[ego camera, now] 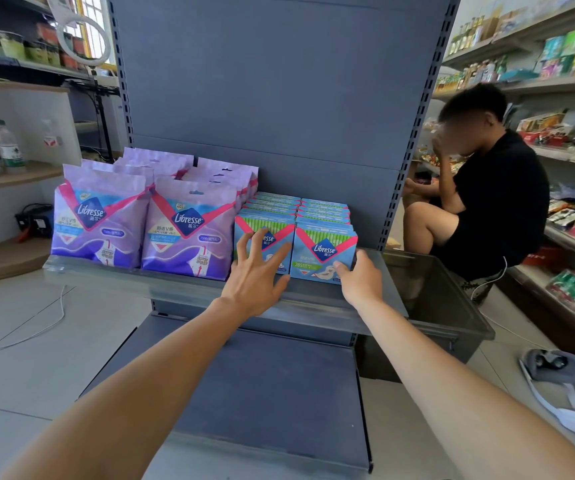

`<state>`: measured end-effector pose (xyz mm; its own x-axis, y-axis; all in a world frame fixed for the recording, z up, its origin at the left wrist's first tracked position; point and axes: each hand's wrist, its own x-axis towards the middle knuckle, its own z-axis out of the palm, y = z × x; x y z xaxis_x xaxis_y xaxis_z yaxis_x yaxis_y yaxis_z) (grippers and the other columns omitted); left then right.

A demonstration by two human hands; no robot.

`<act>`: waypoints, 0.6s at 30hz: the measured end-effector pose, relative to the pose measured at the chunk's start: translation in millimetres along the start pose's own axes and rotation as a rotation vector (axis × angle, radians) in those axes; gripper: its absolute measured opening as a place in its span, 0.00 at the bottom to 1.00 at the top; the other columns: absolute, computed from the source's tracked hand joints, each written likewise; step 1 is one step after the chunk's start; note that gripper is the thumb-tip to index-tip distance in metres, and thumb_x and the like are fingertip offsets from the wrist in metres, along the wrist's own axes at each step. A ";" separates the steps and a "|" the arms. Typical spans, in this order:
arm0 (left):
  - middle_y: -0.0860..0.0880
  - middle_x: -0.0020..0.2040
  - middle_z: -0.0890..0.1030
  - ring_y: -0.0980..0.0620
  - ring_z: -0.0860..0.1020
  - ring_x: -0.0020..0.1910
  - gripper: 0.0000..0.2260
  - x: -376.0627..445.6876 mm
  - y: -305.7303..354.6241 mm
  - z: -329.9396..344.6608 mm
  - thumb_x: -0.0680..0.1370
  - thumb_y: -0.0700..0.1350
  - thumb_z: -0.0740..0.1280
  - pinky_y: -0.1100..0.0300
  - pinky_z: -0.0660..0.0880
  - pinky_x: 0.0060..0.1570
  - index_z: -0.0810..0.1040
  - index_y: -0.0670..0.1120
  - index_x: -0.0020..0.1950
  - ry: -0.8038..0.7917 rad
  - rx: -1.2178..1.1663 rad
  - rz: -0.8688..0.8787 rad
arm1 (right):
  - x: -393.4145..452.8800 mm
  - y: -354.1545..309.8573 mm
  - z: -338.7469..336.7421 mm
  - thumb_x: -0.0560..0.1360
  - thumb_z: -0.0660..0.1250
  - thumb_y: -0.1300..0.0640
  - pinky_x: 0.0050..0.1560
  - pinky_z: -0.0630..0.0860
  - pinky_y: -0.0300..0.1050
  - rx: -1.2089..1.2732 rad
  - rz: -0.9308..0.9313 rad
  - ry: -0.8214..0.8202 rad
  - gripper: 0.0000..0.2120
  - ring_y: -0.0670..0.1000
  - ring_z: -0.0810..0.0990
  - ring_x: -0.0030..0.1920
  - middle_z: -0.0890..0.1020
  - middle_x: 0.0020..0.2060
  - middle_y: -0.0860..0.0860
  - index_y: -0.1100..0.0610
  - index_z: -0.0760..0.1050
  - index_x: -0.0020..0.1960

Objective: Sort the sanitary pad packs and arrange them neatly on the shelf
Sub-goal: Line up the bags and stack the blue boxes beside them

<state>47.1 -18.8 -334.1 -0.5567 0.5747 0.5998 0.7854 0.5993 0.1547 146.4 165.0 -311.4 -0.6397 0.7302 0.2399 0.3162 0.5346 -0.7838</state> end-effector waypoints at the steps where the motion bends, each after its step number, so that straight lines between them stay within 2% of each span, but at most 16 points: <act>1: 0.41 0.74 0.56 0.35 0.53 0.71 0.26 -0.6 -0.4 -0.3 0.75 0.55 0.65 0.35 0.75 0.54 0.67 0.54 0.73 0.004 -0.002 0.007 | 0.6 0.7 0.8 0.78 0.67 0.49 0.45 0.79 0.45 -0.001 0.002 0.002 0.13 0.52 0.81 0.58 0.80 0.60 0.52 0.54 0.69 0.58; 6: 0.38 0.73 0.59 0.33 0.57 0.70 0.25 -4.1 2.5 -5.9 0.77 0.53 0.64 0.36 0.74 0.55 0.68 0.48 0.72 0.000 0.025 0.001 | 0.2 1.2 3.0 0.78 0.66 0.49 0.47 0.81 0.48 -0.022 -0.005 0.007 0.14 0.53 0.81 0.58 0.79 0.60 0.52 0.55 0.69 0.59; 10: 0.38 0.69 0.66 0.36 0.66 0.66 0.26 -19.9 5.4 -6.4 0.77 0.58 0.53 0.39 0.74 0.56 0.71 0.43 0.68 -0.022 0.113 0.029 | -3.0 1.4 6.4 0.79 0.66 0.48 0.47 0.82 0.49 -0.082 -0.035 0.030 0.15 0.53 0.81 0.58 0.80 0.59 0.52 0.55 0.69 0.60; 12: 0.41 0.68 0.68 0.39 0.68 0.65 0.29 -27.6 4.2 -8.2 0.77 0.62 0.50 0.41 0.74 0.57 0.71 0.46 0.69 -0.096 0.136 0.054 | -4.1 1.7 8.7 0.79 0.65 0.46 0.47 0.83 0.51 -0.129 -0.043 0.042 0.16 0.53 0.81 0.57 0.80 0.58 0.52 0.55 0.69 0.60; 15: 0.45 0.71 0.68 0.42 0.68 0.66 0.32 -31.0 2.0 -14.3 0.76 0.66 0.45 0.46 0.70 0.60 0.71 0.49 0.68 -0.248 0.215 0.074 | -6.9 -1.4 8.0 0.79 0.64 0.46 0.46 0.81 0.49 -0.176 -0.035 0.032 0.17 0.53 0.81 0.57 0.79 0.58 0.53 0.56 0.68 0.61; 18: 0.46 0.72 0.66 0.43 0.67 0.68 0.27 -29.3 0.9 -16.9 0.79 0.65 0.50 0.47 0.68 0.63 0.69 0.50 0.69 -0.341 0.248 0.083 | -19.4 -5.5 2.4 0.77 0.67 0.46 0.49 0.81 0.50 -0.197 -0.021 0.121 0.24 0.53 0.77 0.61 0.75 0.61 0.54 0.57 0.66 0.65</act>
<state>68.6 -44.5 -338.2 -0.5849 0.7530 0.3016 0.7657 0.6352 -0.1010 155.4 146.9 -313.1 -0.5626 0.7576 0.3311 0.4421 0.6141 -0.6538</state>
